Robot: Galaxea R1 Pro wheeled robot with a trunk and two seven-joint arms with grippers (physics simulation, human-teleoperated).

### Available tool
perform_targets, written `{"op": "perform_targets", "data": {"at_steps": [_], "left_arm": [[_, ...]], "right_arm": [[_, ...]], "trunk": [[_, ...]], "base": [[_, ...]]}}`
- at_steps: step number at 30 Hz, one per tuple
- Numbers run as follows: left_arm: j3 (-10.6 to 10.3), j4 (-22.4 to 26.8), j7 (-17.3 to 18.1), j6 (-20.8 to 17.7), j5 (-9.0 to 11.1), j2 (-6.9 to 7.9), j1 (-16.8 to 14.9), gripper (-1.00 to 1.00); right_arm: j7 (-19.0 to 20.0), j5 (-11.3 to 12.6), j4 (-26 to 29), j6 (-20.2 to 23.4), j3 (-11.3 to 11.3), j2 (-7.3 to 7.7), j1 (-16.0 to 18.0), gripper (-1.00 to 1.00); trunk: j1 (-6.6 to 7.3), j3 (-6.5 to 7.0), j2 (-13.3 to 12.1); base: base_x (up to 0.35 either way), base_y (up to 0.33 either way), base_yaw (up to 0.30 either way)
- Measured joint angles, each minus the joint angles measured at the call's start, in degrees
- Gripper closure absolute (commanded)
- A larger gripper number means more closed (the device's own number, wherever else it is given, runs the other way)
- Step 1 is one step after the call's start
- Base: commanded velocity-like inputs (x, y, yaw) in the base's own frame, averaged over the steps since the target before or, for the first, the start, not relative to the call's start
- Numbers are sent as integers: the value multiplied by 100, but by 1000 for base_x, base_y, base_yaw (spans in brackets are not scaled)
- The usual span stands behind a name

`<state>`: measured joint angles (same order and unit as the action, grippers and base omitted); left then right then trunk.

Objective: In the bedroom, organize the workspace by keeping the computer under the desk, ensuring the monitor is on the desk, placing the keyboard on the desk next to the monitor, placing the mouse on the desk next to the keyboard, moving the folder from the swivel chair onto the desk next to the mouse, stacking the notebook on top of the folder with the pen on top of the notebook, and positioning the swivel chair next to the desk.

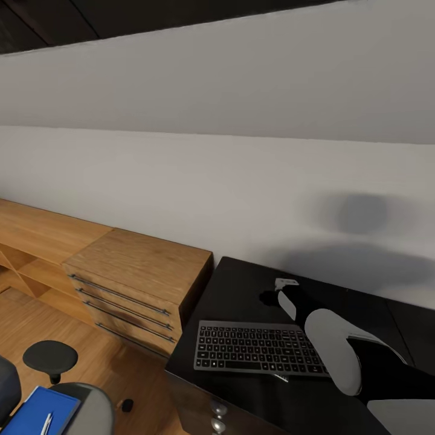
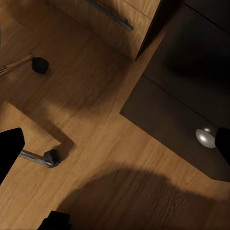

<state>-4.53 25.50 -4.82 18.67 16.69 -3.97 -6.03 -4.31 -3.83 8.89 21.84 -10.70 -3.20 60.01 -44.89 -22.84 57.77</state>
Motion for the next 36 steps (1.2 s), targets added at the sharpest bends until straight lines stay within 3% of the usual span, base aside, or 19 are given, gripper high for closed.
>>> {"op": "perform_targets", "data": {"at_steps": [36], "left_arm": [[23,-49,-11,1,35,37,-1,-100]], "right_arm": [[-7,-4,-48,178,18,36,0,-100]], "trunk": [[0,0,0]], "base": [[0,0,0]]}}
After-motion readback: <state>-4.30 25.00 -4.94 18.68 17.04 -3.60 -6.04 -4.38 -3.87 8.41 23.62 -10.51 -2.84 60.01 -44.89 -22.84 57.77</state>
